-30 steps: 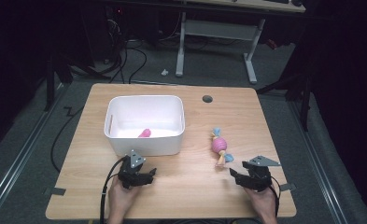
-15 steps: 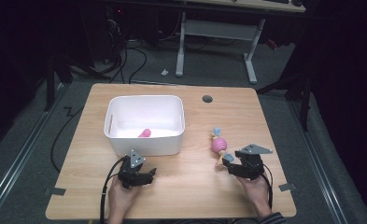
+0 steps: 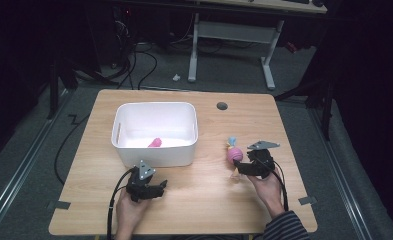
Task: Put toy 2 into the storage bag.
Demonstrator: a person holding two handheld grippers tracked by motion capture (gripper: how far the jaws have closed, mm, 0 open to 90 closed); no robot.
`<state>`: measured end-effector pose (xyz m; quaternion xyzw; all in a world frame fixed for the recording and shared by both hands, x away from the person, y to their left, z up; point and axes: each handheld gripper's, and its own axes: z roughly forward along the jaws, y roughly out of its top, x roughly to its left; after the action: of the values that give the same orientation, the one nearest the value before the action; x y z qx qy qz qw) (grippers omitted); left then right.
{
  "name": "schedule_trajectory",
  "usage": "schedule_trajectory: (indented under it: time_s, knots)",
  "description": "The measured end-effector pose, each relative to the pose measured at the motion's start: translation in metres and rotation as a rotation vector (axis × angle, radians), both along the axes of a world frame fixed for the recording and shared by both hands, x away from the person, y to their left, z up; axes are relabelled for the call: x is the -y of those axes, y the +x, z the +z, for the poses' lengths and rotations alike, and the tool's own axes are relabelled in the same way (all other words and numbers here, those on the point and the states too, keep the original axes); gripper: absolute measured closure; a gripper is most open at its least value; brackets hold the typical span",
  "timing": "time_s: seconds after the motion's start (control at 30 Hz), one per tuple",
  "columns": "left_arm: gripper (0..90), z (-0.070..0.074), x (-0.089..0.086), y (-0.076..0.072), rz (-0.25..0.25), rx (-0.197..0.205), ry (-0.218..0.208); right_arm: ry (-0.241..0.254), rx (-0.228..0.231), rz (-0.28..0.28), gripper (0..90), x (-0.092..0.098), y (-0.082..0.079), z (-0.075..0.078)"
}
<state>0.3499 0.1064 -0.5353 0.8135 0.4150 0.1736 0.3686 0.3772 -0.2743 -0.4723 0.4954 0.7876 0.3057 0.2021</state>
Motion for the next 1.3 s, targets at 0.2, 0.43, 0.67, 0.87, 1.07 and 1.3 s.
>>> schedule_trajectory:
  time_s: [0.2, 0.43, 0.67, 0.87, 1.07, 1.3]
  knots:
    - [26.9, 0.0, -0.001, 0.0, 0.001, -0.002, -0.007, 0.001, -0.031, -0.019, 33.5, -0.006, 0.013, -0.008]
    - [27.6, 0.0, 0.0, 0.0, 0.006, 0.005, 0.006, -0.03, -0.048, -0.039, 32.4, -0.01, 0.02, -0.015]
    - [27.7, 0.0, 0.0, 0.0, 0.006, 0.004, 0.005, -0.033, -0.079, -0.032, 32.7, -0.013, 0.025, -0.021]
    - [27.4, 0.0, 0.0, 0.0, 0.006, 0.004, 0.005, -0.034, -0.08, -0.039, 35.2, -0.012, 0.026, -0.022]
    - [27.3, 0.0, 0.0, 0.0, 0.006, 0.004, 0.006, -0.035, -0.081, -0.033, 36.0, -0.012, 0.025, -0.021]
    - [27.1, 0.0, 0.0, 0.0, 0.005, 0.004, 0.006, -0.028, -0.092, -0.031, 36.5, -0.01, 0.025, -0.02]
